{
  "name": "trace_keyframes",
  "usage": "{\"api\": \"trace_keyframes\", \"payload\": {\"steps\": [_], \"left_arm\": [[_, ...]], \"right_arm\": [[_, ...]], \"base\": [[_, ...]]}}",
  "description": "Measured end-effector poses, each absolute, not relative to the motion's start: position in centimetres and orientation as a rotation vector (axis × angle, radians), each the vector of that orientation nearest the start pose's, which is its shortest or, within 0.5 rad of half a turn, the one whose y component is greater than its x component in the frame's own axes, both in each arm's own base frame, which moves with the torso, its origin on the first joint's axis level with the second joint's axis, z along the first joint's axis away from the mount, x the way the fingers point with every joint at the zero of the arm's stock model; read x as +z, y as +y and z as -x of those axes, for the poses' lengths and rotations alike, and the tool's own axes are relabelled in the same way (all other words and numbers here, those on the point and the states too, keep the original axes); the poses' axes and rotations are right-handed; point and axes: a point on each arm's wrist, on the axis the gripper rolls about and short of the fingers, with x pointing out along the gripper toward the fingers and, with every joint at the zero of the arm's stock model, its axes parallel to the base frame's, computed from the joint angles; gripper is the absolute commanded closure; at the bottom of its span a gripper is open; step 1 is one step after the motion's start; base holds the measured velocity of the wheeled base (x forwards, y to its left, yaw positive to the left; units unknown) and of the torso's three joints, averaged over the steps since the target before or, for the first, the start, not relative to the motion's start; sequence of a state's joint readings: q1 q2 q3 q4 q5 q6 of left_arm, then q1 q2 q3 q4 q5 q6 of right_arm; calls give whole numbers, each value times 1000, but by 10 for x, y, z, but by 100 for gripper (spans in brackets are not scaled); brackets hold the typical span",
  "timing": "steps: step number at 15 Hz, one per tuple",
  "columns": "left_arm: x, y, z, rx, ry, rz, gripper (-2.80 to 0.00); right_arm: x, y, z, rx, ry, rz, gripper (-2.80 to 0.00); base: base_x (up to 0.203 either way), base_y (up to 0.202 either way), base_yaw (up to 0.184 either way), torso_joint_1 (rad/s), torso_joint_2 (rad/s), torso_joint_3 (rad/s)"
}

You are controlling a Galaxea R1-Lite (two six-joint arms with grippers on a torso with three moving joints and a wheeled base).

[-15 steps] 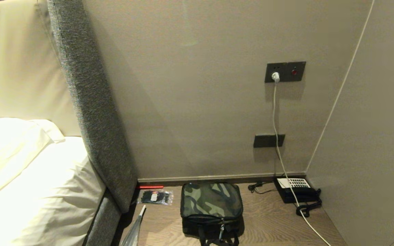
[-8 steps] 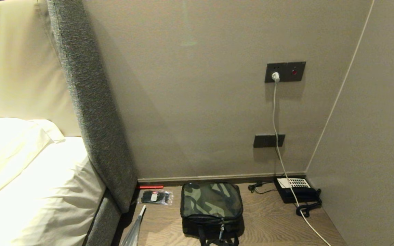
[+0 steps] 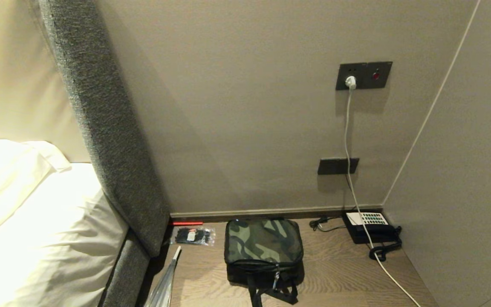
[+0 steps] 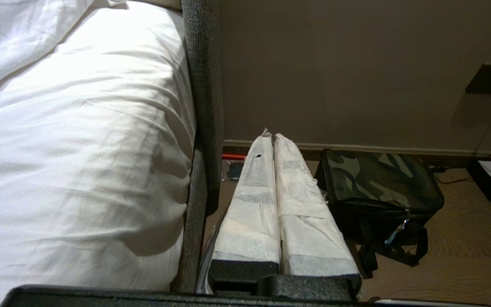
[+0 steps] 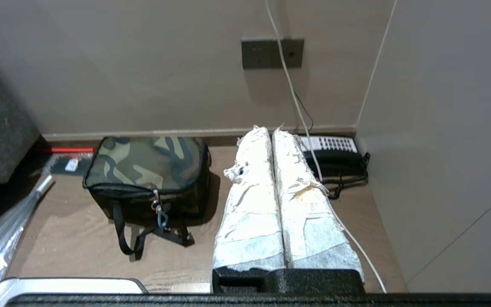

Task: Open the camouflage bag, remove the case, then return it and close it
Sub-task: Open the top of the storage box

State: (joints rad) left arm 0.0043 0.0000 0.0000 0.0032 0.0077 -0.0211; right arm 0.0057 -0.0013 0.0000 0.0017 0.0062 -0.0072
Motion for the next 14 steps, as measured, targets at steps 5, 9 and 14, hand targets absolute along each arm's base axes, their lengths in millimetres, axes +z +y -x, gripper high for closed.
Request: {"api": "trace_keyframes", "payload": {"steps": [5,9,14], "left_arm": [[75,0,23,13,3,21,0],[75,0,23,13,3,21,0],[75,0,23,13,3,21,0]], "right_arm": [[75,0,23,11,0,8,0],[75,0,23,11,0,7,0],[75,0,23,11,0,8,0]], "base": [[0,0,0,3,2,-197],[0,0,0,2,3,-198],[0,0,0,3,2,-197]]}}
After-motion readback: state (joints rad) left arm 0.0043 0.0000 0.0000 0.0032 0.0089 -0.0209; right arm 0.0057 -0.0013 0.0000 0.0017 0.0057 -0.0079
